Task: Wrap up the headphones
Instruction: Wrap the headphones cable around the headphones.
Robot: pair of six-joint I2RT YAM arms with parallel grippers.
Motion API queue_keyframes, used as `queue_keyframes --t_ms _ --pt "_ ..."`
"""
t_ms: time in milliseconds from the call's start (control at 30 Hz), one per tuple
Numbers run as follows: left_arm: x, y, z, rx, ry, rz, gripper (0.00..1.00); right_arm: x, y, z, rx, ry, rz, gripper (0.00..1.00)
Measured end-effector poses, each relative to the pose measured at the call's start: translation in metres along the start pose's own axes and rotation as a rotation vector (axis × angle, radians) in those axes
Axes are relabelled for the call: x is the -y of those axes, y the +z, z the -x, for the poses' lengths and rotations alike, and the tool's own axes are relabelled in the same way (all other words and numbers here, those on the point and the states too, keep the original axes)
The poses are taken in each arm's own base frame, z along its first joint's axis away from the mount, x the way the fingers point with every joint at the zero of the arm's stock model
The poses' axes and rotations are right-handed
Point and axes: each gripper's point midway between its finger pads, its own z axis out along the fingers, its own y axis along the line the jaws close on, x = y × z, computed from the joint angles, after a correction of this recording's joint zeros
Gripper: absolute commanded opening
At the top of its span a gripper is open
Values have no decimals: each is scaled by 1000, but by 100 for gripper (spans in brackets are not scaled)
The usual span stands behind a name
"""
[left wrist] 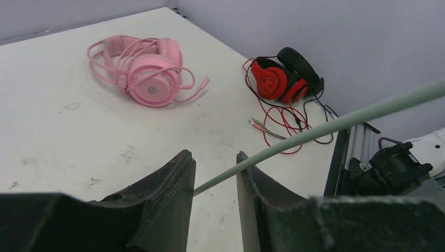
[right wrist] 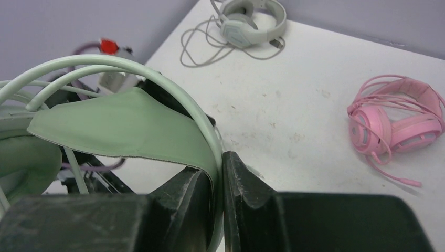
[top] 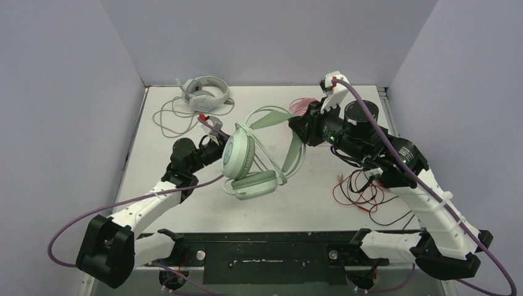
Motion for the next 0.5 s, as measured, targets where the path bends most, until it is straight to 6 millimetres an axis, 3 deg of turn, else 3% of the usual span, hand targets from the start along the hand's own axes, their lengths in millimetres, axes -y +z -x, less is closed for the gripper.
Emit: queue_keyframes --t_ms 167,333,500 --pt "12 8 -15 -8 -1 -25 33 -6 6 39 81 102 -26 0" --pt "8 13 -29 -15 -7 -8 33 -4 9 58 143 198 -62 0" --pt "17 23 -44 -26 -10 -36 37 -3 8 71 201 285 -79 0"
